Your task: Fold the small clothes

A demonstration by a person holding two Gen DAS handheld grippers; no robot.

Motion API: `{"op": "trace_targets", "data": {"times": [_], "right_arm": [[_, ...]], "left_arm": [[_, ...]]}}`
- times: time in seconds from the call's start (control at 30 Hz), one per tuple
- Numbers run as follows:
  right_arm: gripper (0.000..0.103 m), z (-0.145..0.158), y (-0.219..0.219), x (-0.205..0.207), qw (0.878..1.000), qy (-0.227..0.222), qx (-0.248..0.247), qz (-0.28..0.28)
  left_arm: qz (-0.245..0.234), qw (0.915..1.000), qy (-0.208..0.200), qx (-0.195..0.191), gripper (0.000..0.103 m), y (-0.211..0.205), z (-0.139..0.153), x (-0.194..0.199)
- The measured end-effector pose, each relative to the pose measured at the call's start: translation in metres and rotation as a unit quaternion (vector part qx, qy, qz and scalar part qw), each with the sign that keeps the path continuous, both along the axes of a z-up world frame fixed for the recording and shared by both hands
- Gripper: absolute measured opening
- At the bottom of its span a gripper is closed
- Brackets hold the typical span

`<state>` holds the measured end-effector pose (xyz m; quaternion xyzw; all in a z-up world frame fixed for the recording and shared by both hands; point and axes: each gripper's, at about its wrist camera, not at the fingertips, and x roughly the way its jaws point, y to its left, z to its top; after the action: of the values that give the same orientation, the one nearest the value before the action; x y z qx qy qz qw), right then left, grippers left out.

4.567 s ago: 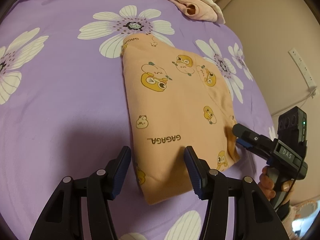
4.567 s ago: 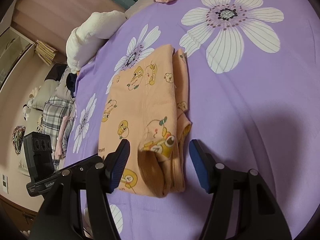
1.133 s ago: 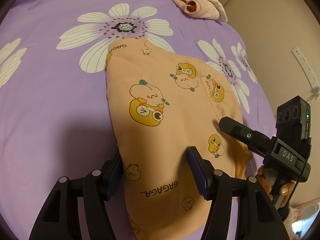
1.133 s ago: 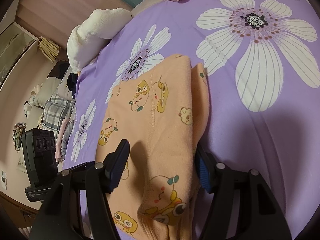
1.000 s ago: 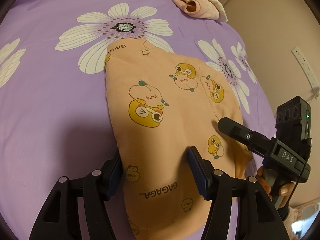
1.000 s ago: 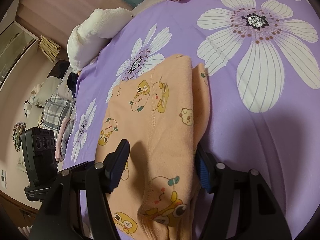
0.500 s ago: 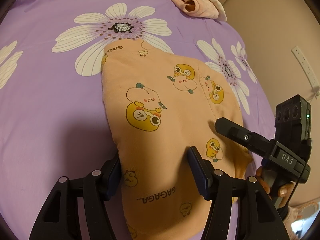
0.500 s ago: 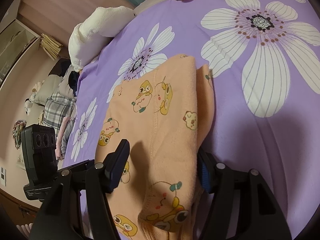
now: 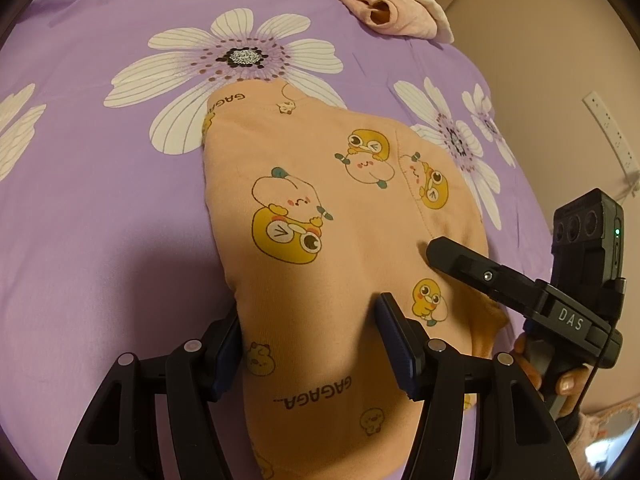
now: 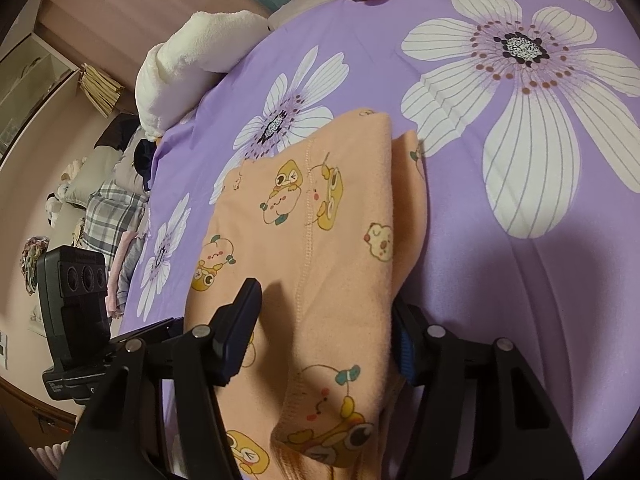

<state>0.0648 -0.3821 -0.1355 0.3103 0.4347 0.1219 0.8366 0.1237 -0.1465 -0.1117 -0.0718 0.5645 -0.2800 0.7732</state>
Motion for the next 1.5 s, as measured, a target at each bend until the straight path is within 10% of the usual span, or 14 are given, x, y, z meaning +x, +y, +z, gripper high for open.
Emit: {"op": "trace_targets", "data": {"times": [0.47, 1.5], "right_arm": [[0.036, -0.001, 0.001, -0.001, 1.000, -0.003, -0.026, -0.007], [0.021, 0.016, 0.020, -0.012, 0.997, -0.030, -0.075, -0.016]], "left_arm": [[-0.001, 1.0000, -0.002, 0.007, 0.060, -0.001, 0.000, 0.000], [0.005, 0.9998, -0.011, 0.016, 0.051, 0.002, 0.005, -0.003]]}}
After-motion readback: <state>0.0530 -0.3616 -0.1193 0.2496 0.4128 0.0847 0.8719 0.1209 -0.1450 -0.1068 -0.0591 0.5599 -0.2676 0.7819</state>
